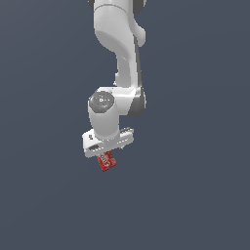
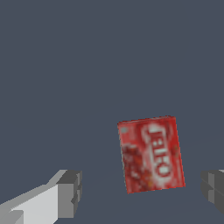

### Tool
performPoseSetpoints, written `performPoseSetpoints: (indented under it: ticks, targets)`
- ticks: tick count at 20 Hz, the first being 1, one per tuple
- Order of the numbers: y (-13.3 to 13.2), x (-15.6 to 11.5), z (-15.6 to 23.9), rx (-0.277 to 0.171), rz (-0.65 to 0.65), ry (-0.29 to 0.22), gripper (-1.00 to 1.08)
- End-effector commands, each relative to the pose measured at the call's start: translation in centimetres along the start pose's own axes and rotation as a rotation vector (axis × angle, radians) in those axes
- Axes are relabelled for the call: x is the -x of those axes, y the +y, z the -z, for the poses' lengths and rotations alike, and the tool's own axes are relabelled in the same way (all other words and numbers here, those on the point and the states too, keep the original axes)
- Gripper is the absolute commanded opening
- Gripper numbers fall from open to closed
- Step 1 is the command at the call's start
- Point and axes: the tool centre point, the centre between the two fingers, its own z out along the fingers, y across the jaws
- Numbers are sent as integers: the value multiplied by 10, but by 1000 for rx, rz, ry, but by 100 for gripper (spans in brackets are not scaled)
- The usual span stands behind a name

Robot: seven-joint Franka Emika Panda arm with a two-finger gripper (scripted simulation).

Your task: Pick up the object and move it to a goal position.

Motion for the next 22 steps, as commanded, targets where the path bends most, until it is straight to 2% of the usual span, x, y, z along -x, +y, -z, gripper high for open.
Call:
performPoseSetpoints:
  ticks: [1, 10, 17, 22]
  targets:
    - [9, 1, -10, -1, 40, -2, 100]
    - [27, 6, -30, -5, 119, -6, 100]
    - [29, 6, -33, -6, 123, -7, 100]
    - [28, 7, -49, -6, 124, -7, 100]
